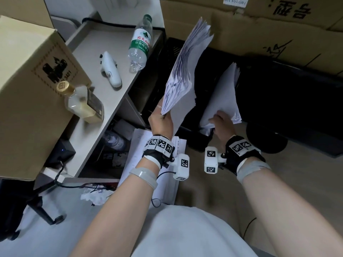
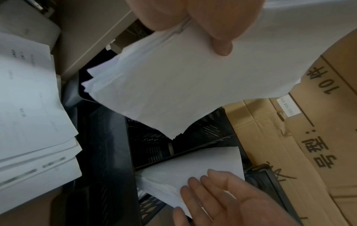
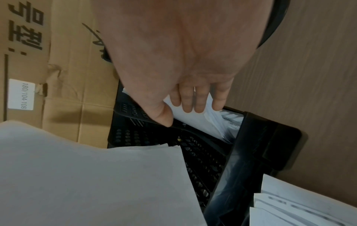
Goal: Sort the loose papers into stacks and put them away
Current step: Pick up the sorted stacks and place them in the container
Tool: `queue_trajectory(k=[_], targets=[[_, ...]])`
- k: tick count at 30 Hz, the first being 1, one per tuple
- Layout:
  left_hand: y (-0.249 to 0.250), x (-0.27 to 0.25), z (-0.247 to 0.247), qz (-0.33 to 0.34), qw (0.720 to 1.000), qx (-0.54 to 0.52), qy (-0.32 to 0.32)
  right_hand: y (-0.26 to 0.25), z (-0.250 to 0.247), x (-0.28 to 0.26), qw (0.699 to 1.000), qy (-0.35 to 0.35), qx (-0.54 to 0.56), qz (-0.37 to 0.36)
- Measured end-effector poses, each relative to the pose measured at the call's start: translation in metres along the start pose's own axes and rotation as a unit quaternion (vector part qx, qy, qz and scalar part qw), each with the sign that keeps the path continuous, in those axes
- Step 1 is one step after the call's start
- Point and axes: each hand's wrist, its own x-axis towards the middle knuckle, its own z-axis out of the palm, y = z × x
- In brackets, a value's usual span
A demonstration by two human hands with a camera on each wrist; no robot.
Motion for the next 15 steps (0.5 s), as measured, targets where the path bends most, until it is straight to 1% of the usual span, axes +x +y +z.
queue_trajectory(k=[3,5,8,10,11,13,15], targets=[[-0.002,0.005,0.006,0.011,0.999,0.034,-0.019,-0.008,0.000,-0.005,1.000,-0.006,0.021,0.020],[-0.005,0.005,0.011,0.032,0.997,0.056,-0.043,-0.016,0.003,-0.009,0.999,-0.023,0.043,0.019],[-0.005,-0.003,0.021,0.056,0.990,0.067,-0.112,-0.029,0.007,-0.020,0.995,-0.021,0.092,0.026],[-0.003,-0.006,0.025,0.068,0.984,0.034,-0.162,-0.039,0.009,-0.025,0.991,-0.010,0.127,0.039],[-0.004,-0.006,0.024,0.074,0.982,0.025,-0.171,-0.044,0.008,-0.027,0.988,-0.005,0.151,0.041],[-0.008,0.000,0.023,0.091,0.983,0.024,-0.157,-0.053,0.007,-0.024,0.983,-0.028,0.179,0.023],[-0.010,0.007,0.019,0.092,0.986,0.022,-0.134,-0.061,0.009,-0.017,0.983,-0.077,0.165,-0.005]])
